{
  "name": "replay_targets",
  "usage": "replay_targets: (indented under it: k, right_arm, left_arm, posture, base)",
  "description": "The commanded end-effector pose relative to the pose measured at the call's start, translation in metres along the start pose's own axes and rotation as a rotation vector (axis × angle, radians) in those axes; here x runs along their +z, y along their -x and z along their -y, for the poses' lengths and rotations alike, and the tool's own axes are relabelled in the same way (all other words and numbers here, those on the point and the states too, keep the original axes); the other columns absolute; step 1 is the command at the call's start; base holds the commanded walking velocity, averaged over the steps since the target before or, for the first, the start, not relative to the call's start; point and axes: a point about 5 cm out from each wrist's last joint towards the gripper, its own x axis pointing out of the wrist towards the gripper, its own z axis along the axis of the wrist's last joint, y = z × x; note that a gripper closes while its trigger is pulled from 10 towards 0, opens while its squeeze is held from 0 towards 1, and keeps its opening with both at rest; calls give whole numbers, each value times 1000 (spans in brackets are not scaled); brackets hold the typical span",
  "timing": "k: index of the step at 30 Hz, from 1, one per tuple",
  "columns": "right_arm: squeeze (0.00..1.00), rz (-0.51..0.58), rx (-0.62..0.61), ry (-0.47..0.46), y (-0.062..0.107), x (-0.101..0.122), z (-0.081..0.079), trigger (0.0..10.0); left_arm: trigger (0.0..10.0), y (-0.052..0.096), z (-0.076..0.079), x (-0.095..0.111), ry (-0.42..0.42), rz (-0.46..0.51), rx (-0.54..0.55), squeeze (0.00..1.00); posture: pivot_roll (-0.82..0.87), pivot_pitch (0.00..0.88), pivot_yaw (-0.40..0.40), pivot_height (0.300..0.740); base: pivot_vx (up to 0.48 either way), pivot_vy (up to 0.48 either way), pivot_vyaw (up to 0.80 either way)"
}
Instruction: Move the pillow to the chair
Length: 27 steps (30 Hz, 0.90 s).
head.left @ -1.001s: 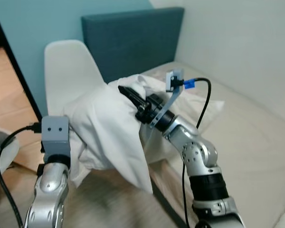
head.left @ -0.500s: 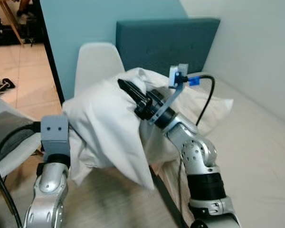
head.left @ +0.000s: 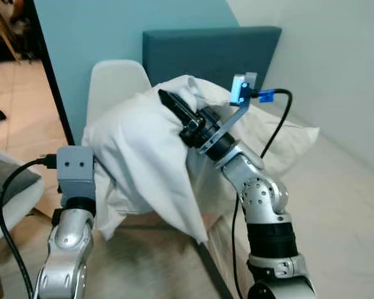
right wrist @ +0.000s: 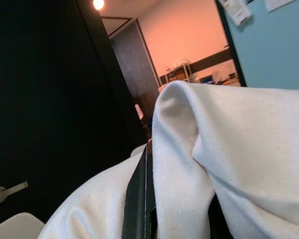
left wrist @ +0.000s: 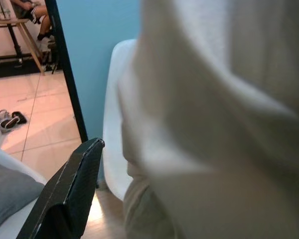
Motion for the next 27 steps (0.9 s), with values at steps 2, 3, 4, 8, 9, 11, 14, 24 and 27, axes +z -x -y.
replay_targets:
  k: [2,3,4,8,9,11,14,24,27]
  right_arm:
    - [0,38,134,37,-16,11,-23,10000]
    - [0,35,136,44,-17,11,-24,10000]
    - [0,35,136,44,-17,11,-24,10000]
    - [0,13,161,73,-17,9,-27,10000]
    - [0,13,161,73,-17,9,-27,10000]
    - [0,6,169,78,-17,7,-28,10000]
    - [0,6,165,77,-17,7,-27,10000]
    - [0,30,106,68,-19,11,-21,10000]
    - [0,36,78,76,-19,13,-17,10000]
  left_arm:
    - [10000,-1,16,7,30,40,-75,0]
    - [10000,-1,16,7,30,41,-75,0]
    - [10000,-1,16,7,30,41,-75,0]
    - [10000,-2,17,7,32,42,-77,0]
    - [10000,-2,17,7,32,42,-77,0]
    - [10000,-2,17,7,32,43,-77,0]
    - [10000,-2,18,8,32,43,-77,0]
    - [10000,-3,19,8,40,46,-90,0]
    - [10000,-3,19,8,42,47,-96,0]
  posture:
    - [97,0,-97,739]
    - [97,0,-97,739]
    - [97,0,-97,739]
    - [98,0,-100,739]
    - [98,0,-100,739]
    - [99,0,-101,739]
    - [99,0,-100,739]
    - [92,0,-98,739]
    - [93,0,-99,739]
  base:
    - [382,0,563]
    - [382,0,563]
    - [382,0,563]
    - [382,0,788]
    - [382,0,788]
    - [382,0,788]
    - [380,0,788]
    - [383,0,79]
    - [384,0,0]
